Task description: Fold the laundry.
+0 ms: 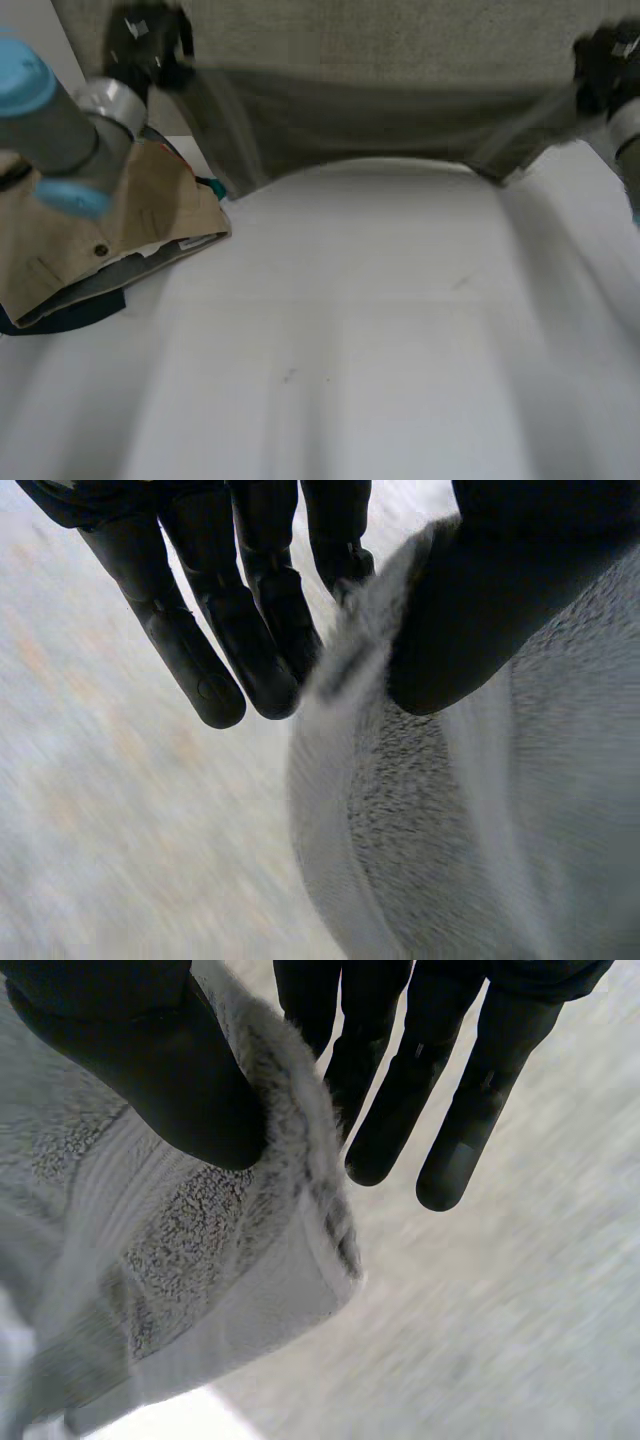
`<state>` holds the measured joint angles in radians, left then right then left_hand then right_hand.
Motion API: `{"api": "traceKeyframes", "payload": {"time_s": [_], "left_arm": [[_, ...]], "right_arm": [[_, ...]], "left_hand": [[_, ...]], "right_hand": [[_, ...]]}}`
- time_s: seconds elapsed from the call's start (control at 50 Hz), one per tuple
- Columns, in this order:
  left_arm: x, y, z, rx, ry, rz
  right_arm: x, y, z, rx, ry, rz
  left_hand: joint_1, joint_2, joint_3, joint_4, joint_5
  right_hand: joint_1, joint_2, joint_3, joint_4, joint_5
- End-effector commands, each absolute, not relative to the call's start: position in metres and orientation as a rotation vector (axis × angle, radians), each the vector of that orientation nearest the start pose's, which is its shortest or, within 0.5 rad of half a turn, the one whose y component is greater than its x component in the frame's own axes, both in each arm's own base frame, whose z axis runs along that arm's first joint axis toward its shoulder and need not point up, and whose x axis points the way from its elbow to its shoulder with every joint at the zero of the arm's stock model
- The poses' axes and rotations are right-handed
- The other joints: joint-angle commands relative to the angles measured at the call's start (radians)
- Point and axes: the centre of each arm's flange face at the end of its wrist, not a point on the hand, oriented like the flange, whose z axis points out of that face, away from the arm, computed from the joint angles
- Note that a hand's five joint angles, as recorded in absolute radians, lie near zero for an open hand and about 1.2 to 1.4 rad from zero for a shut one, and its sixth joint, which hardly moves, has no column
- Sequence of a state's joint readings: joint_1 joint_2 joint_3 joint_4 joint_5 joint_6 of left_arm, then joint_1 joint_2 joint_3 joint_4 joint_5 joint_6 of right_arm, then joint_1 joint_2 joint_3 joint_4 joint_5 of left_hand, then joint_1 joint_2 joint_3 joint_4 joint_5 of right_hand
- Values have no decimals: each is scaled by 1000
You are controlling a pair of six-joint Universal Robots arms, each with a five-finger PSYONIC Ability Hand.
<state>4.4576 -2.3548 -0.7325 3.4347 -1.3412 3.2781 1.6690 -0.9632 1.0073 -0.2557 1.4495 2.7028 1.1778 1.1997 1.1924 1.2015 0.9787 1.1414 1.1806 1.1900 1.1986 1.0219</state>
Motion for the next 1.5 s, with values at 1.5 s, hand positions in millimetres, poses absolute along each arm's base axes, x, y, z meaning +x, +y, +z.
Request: {"api": "traceKeyframes", "payload": {"time_s": [1.5], "left_arm": [[-276, -439, 343, 545, 1625, -2696]], "right_arm": [[172, -455, 317, -737, 1721, -2889]], "left_hand": [[218, 197, 204, 195, 243]], "right_hand": [[255, 216, 206, 198, 200]]}}
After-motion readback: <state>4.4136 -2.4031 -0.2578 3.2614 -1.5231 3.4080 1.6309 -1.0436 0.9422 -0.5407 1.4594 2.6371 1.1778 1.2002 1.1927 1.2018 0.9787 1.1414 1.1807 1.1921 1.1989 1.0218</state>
